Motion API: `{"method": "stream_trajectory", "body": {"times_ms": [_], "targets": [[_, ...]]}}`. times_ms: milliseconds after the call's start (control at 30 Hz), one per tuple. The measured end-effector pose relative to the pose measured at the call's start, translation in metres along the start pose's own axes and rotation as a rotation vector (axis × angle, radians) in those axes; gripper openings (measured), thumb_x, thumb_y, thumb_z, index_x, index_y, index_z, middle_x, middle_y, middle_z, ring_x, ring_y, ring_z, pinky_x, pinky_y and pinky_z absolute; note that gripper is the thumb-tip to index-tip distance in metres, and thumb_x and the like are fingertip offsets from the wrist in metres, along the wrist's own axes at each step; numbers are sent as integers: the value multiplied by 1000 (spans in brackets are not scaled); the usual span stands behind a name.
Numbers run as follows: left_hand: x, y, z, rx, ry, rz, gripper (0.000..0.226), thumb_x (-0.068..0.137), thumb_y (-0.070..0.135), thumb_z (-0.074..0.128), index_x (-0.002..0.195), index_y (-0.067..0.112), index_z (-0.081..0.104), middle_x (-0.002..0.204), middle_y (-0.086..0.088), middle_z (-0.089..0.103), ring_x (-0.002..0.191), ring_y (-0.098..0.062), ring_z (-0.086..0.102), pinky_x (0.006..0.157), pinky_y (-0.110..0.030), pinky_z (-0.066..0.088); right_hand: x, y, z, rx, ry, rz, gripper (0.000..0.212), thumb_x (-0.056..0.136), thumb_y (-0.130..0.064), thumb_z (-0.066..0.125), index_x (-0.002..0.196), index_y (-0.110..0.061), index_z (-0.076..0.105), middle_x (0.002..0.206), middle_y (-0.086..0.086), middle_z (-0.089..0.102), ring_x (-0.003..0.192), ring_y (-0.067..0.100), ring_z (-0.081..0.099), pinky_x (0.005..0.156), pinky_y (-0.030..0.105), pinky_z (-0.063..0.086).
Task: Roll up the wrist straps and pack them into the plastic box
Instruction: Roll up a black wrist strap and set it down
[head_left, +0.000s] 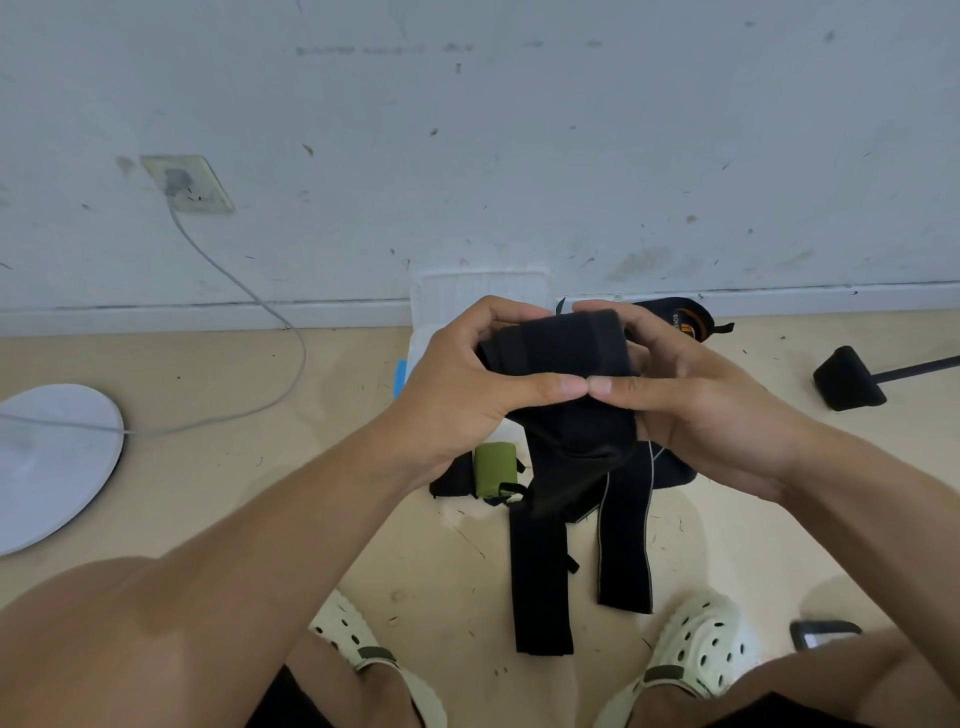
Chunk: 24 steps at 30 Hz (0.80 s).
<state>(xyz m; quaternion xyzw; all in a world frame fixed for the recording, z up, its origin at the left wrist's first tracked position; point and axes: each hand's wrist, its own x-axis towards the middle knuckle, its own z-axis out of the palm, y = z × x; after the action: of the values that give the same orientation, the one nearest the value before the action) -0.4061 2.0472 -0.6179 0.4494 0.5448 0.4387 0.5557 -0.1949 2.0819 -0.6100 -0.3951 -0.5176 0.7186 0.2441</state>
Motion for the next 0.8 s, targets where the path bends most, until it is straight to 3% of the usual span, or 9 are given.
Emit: {"method": "stream_trajectory", "body": {"times_ms": [233,433,600,800], "targets": [[1,-1,-1,1,-38,17,62,52,29,93,111,29,73,97,10,74,93,-6,73,81,-22,59,-1,0,6,70,61,-52,44,90,-24,72,132,-17,62,117,9,70,103,25,70,79,35,58],[1,2,2,-202,-26,-137,74,58,34,89,127,20,67,121,-4,73,108,-19,75,91,-45,63,-1,-3,5,120,115,-129,47,81,-12,66,127,-18,63,107,3,71,98,21,71,75,32,60],[0,4,2,-186,-52,-181,64,65,42,84,121,13,71,112,-3,78,105,-19,75,90,-45,63,-2,-1,5,98,124,-134,50,77,-8,67,126,-19,64,105,0,70,97,22,69,83,36,62],[1,0,2,-157,-15,-120,64,63,29,87,122,12,71,118,-8,76,107,-22,75,89,-42,63,-3,-4,5,58,121,-110,52,78,-10,67,129,-22,63,115,2,69,104,22,70,84,34,58]]}}
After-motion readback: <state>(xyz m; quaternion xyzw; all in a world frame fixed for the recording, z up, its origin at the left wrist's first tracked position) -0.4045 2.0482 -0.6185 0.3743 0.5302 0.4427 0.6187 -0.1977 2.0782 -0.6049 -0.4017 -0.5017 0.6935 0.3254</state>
